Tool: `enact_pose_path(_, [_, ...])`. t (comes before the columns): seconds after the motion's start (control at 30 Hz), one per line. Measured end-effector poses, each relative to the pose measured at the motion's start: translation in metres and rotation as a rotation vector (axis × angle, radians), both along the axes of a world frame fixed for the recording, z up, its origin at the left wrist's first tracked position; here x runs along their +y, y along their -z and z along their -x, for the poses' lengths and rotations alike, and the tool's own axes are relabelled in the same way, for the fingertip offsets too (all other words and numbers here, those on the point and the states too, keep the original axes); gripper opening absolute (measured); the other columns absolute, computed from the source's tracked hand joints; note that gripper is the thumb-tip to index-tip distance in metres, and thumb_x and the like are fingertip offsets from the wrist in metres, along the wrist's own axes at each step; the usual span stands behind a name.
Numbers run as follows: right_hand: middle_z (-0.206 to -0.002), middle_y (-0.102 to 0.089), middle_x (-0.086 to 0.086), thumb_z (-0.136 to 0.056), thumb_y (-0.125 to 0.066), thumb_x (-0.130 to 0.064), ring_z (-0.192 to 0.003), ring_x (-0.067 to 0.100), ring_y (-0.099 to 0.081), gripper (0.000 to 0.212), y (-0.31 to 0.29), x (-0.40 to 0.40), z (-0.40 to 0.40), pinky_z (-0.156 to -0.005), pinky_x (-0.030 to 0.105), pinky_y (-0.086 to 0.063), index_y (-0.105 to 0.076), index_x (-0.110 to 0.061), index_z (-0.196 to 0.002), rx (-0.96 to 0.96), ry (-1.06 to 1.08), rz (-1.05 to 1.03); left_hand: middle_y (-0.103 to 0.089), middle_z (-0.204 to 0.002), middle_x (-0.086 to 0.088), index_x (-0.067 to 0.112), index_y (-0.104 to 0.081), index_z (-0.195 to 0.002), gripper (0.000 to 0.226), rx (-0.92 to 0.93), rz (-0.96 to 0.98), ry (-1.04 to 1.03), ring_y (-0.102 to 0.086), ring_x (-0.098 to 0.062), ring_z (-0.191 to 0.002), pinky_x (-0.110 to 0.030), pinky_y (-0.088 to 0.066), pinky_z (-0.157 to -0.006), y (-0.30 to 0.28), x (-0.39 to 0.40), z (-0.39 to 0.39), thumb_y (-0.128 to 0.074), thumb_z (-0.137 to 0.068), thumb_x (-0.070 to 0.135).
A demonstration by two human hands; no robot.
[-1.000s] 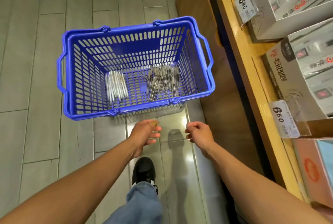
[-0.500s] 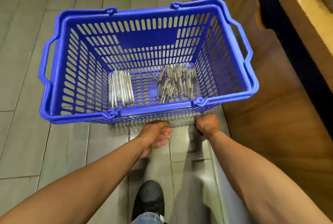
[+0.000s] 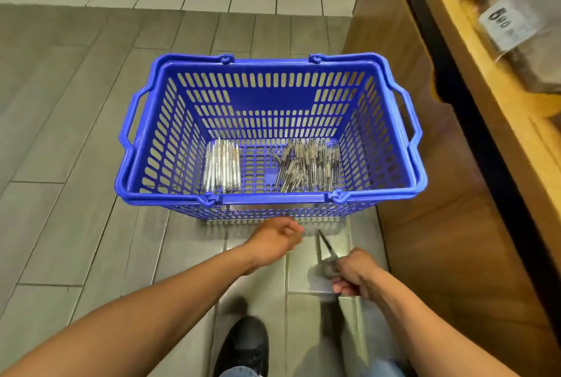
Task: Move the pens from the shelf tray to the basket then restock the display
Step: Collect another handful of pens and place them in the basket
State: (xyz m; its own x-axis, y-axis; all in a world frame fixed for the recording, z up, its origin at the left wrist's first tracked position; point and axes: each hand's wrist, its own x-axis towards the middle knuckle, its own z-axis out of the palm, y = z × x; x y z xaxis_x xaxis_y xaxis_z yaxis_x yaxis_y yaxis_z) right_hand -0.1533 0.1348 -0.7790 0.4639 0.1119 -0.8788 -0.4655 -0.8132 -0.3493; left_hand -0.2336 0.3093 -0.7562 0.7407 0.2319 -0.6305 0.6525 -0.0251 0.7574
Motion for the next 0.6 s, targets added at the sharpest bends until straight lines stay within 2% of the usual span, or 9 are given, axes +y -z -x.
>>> enact_pose_path(0.03, [-0.049, -0.059, 0.011, -0.088, -0.058, -0.004, -0.032, 0.016, -0.056, 0.014, -0.013, 0.001, 0.001, -0.032, 0.018, -0.04, -0.06, 0.002, -0.075, -0.006, -0.05, -0.024, -0.065, -0.087, 0.003, 0.012, -0.067, -0.109, 0.021, -0.046, -0.098, 0.119, -0.058, 0.001, -0.067, -0.007, -0.041, -0.057, -0.004, -0.002, -0.001, -0.058, -0.092, 0.004])
enact_pose_path(0.1, [-0.054, -0.06, 0.011, -0.09, -0.054, -0.005, -0.033, 0.015, -0.056, 0.014, -0.044, 0.005, 0.002, -0.033, 0.018, -0.039, -0.055, 0.0, -0.077, -0.031, -0.138, -0.087, -0.066, -0.114, 0.002, 0.017, -0.062, -0.124, 0.032, -0.137, -0.354, 0.412, -0.062, -0.004, -0.1, -0.005, -0.041, -0.078, -0.014, -0.004, -0.003, -0.061, -0.093, 0.012])
enact_pose_path(0.13, [-0.056, -0.06, 0.011, -0.092, -0.054, -0.005, -0.035, 0.015, -0.057, 0.014, -0.057, 0.008, 0.0, -0.033, 0.018, -0.038, -0.051, -0.003, -0.078, -0.051, -0.179, -0.132, -0.062, -0.128, 0.004, 0.021, -0.059, -0.13, 0.037, -0.176, -0.475, 0.533, -0.056, -0.009, -0.116, -0.01, -0.039, -0.093, -0.019, -0.004, -0.004, -0.062, -0.093, 0.019])
enact_pose_path(0.2, [-0.058, -0.06, 0.01, -0.094, -0.054, -0.006, -0.039, 0.015, -0.058, 0.016, -0.082, 0.013, -0.004, -0.035, 0.018, -0.039, -0.043, -0.009, -0.082, -0.078, -0.226, -0.238, -0.057, -0.137, 0.006, 0.027, -0.055, -0.135, 0.039, -0.218, -0.62, 0.643, -0.047, -0.015, -0.128, -0.027, -0.033, -0.109, -0.03, -0.006, -0.004, -0.059, -0.096, 0.031])
enact_pose_path(0.27, [-0.059, -0.06, 0.008, -0.095, -0.055, -0.004, -0.043, 0.016, -0.06, 0.019, -0.106, 0.016, -0.01, -0.039, 0.02, -0.041, -0.04, -0.011, -0.085, -0.107, -0.208, -0.343, -0.06, -0.128, 0.004, 0.026, -0.056, -0.126, 0.029, -0.237, -0.708, 0.658, -0.051, -0.019, -0.122, -0.036, -0.035, -0.105, -0.042, -0.006, -0.003, -0.051, -0.1, 0.036])
enact_pose_path(0.33, [-0.063, -0.062, 0.009, -0.094, -0.058, -0.003, -0.048, 0.017, -0.061, 0.02, -0.127, 0.016, -0.017, -0.043, 0.022, -0.043, -0.041, -0.011, -0.086, -0.139, -0.183, -0.427, -0.062, -0.107, 0.0, 0.022, -0.055, -0.108, 0.016, -0.297, -0.76, 0.658, -0.055, -0.023, -0.104, -0.036, -0.038, -0.091, -0.054, -0.007, 0.0, -0.047, -0.102, 0.034])
enact_pose_path(0.4, [-0.065, -0.064, 0.009, -0.092, -0.064, -0.007, -0.049, 0.017, -0.062, 0.02, -0.149, 0.015, -0.025, -0.043, 0.02, -0.043, -0.045, -0.011, -0.087, -0.147, -0.164, -0.506, -0.056, -0.09, 0.0, 0.019, -0.051, -0.099, 0.01, -0.37, -0.604, 0.599, -0.051, -0.022, -0.085, -0.037, -0.04, -0.079, -0.069, -0.005, 0.003, -0.047, -0.103, 0.027])
enact_pose_path(0.47, [-0.066, -0.066, 0.008, -0.089, -0.068, -0.014, -0.048, 0.016, -0.062, 0.018, -0.171, 0.013, -0.033, -0.042, 0.018, -0.043, -0.05, -0.01, -0.089, -0.139, -0.161, -0.579, -0.052, -0.082, 0.004, 0.022, -0.049, -0.093, 0.011, -0.429, -0.442, 0.55, -0.046, -0.016, -0.074, -0.037, -0.042, -0.071, -0.086, 0.002, 0.004, -0.047, -0.104, 0.022])
enact_pose_path(0.6, [-0.071, -0.069, 0.008, -0.091, -0.062, -0.028, -0.05, 0.013, -0.063, 0.021, -0.2, 0.018, -0.068, -0.043, 0.017, -0.044, -0.056, -0.008, -0.094, -0.153, -0.076, -0.704, -0.052, -0.071, 0.012, 0.018, -0.056, -0.096, 0.019, -0.465, -0.233, 0.383, -0.043, -0.003, -0.06, -0.023, -0.037, -0.056, -0.109, 0.03, -0.012, -0.042, -0.105, 0.025])
